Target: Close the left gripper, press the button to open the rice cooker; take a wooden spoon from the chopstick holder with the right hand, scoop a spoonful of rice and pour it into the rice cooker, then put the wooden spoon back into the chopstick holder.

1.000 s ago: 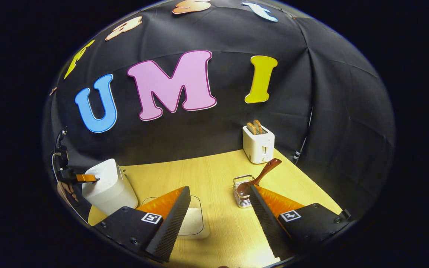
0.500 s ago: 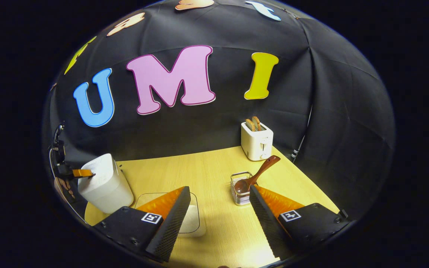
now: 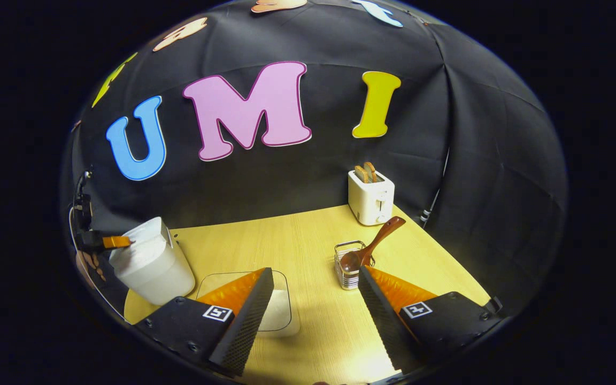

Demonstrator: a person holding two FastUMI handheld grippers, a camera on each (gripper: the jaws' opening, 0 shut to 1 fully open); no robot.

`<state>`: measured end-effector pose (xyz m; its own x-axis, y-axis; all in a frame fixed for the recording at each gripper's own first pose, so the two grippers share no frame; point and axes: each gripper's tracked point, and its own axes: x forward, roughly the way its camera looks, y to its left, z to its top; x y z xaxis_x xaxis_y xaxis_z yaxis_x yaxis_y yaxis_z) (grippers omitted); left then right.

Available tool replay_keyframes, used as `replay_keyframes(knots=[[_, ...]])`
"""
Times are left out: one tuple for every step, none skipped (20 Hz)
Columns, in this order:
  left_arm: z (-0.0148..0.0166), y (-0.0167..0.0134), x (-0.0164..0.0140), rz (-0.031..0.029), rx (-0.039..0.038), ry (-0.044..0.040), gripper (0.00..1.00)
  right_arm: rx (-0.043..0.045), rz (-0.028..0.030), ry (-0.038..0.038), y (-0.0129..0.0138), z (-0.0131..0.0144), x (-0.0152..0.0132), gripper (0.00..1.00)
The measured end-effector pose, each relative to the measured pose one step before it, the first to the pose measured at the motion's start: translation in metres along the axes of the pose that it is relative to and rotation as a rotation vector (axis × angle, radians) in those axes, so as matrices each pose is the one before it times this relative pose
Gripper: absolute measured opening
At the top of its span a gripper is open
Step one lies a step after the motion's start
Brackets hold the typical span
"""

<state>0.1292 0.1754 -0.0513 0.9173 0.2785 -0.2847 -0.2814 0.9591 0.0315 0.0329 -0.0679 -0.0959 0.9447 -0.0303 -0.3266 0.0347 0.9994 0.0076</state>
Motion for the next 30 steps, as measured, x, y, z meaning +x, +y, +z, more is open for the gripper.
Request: replay_keyframes(knots=[[0.01380,0.00035,-0.00886,0.00885,0.03186,-0.04337,0.06,-0.00050,-0.00050,0.00100,0.00106,-0.00138,0.00060,0.99],[0.01458,0.00338,-0.00797,0.01066,0.03318,-0.04129,0.06,0.00135,-0.00157,0.00289,0.00040,-0.00064,0.00027,0.99],[0.01189,0.00331,-0.00540,0.01896,0.04190,-0.03742,0.06,0.00298,-0.00213,0.00345,-0.00006,-0.00123,-0.00042,0.99],[0.01124,0.00693,-0.00527,0.02511,0.04538,-0.02709,0.06,0.00368,0.00003,0.00228,0.00142,-0.00046,-0.00020,0.99],[0.01113,0.00641,-0.00497,0.03049,0.04142,-0.03133,0.06,0.00242,0.00229,0.00206,0.00288,-0.00088,0.00029,0.99],[0.00783,0.00314,-0.00658,0.00819,0.01985,-0.01561,0.06,-0.00035,0.00314,0.00143,0.00083,-0.00048,0.00069,0.99],[0.00332,-0.00125,-0.00610,-0.00969,-0.00380,-0.01158,0.05,-0.00177,0.00493,0.00204,0.00093,-0.00075,0.00034,0.99],[0.00232,-0.00396,-0.00749,-0.01789,-0.01782,-0.00575,0.06,-0.00254,0.00437,0.00127,0.00210,-0.00097,-0.00023,0.99],[-0.00183,-0.00259,-0.00573,-0.01686,-0.02643,-0.00320,0.05,-0.00328,0.00223,0.00135,0.00233,-0.00047,-0.00001,0.99],[-0.00093,-0.00386,-0.00701,-0.01727,-0.03068,-0.00439,0.05,-0.00323,0.00150,0.00037,0.00636,-0.00157,-0.00122,0.99],[-0.00438,-0.00287,-0.00563,-0.01369,-0.03135,-0.00403,0.05,-0.00211,-0.00171,-0.00053,0.00338,-0.00143,-0.00001,0.99],[-0.00535,-0.00410,-0.00702,-0.01860,-0.02615,0.00383,0.05,-0.00093,-0.00409,-0.00076,0.00093,0.00016,-0.00055,0.99],[-0.00737,-0.00367,-0.00741,-0.02250,-0.02103,0.00337,0.06,0.00168,-0.00689,-0.00109,-0.00052,0.00011,-0.00043,0.99],[-0.00488,-0.00529,-0.00614,-0.02371,-0.01485,0.00244,0.06,0.00525,-0.00986,-0.00019,-0.00076,0.00090,0.00160,0.99],[-0.00604,-0.00561,-0.00706,-0.02240,-0.01350,0.00084,0.08,0.00922,-0.00772,-0.00200,-0.00010,-0.00004,-0.00024,0.99],[-0.00495,-0.00654,-0.00650,-0.02556,-0.00938,0.00341,0.08,0.00887,-0.00849,-0.00441,0.00001,0.00071,0.00071,0.99],[-0.00597,-0.00414,-0.00633,-0.01690,-0.01108,0.00490,0.09,0.00495,-0.01010,-0.00284,-0.00084,-0.00038,0.00022,0.99],[-0.00389,-0.00516,-0.00576,-0.01875,-0.00967,0.00409,0.10,0.00219,-0.01110,-0.00127,-0.00144,-0.00023,0.00087,0.99],[-0.00407,-0.00521,-0.00649,-0.01746,-0.00994,0.00252,0.13,0.00256,-0.00740,-0.00073,-0.00104,0.00036,0.00044,0.99],[-0.00291,-0.00512,-0.00419,-0.01598,-0.00388,0.00629,0.16,0.00475,-0.00375,-0.00040,-0.00131,0.00136,0.00066,0.99],[-0.00305,-0.00291,-0.00328,-0.00952,0.00000,0.00455,0.22,0.00628,-0.00221,-0.00456,-0.00214,0.00239,0.00164,0.99],[-0.00080,-0.00348,-0.00206,-0.00561,0.00101,0.00200,0.24,0.00182,-0.00443,-0.00403,-0.00315,0.00206,0.00203,0.99],[-0.00018,-0.00403,-0.00258,-0.00825,-0.00184,-0.00089,0.31,0.00086,-0.00891,-0.00318,-0.00614,0.00158,0.00414,0.99],[-0.00029,-0.00555,-0.00215,-0.00627,-0.00576,0.00371,0.34,0.00132,-0.00633,0.00187,-0.00549,0.00078,0.00617,0.99],[0.00068,-0.00315,0.00168,0.00426,-0.00825,0.00238,0.54,0.00580,-0.00566,0.00855,-0.00536,-0.00008,0.00704,0.98],[0.00056,-0.00357,0.00134,0.01028,-0.01341,0.00296,0.57,0.00915,0.00021,0.00759,-0.00483,0.00109,0.00650,0.99],[0.00131,-0.00668,0.00208,-0.00183,-0.01263,-0.00132,0.53,0.00628,-0.00099,-0.00034,-0.00531,0.00224,0.00630,0.99],[0.00097,-0.00776,0.00211,-0.00959,-0.00256,-0.00545,0.66,0.00461,-0.00833,0.00141,-0.00790,0.00200,0.00782,0.99],[-0.00142,-0.00545,0.00345,0.00166,0.00944,0.01083,0.74,0.00732,-0.00694,0.00370,-0.00806,0.00057,0.00617,0.99],[-0.00746,-0.00199,0.00463,0.01311,0.01895,0.01865,0.84,0.00939,-0.00192,0.00586,-0.00598,0.00010,0.00632,0.99]])
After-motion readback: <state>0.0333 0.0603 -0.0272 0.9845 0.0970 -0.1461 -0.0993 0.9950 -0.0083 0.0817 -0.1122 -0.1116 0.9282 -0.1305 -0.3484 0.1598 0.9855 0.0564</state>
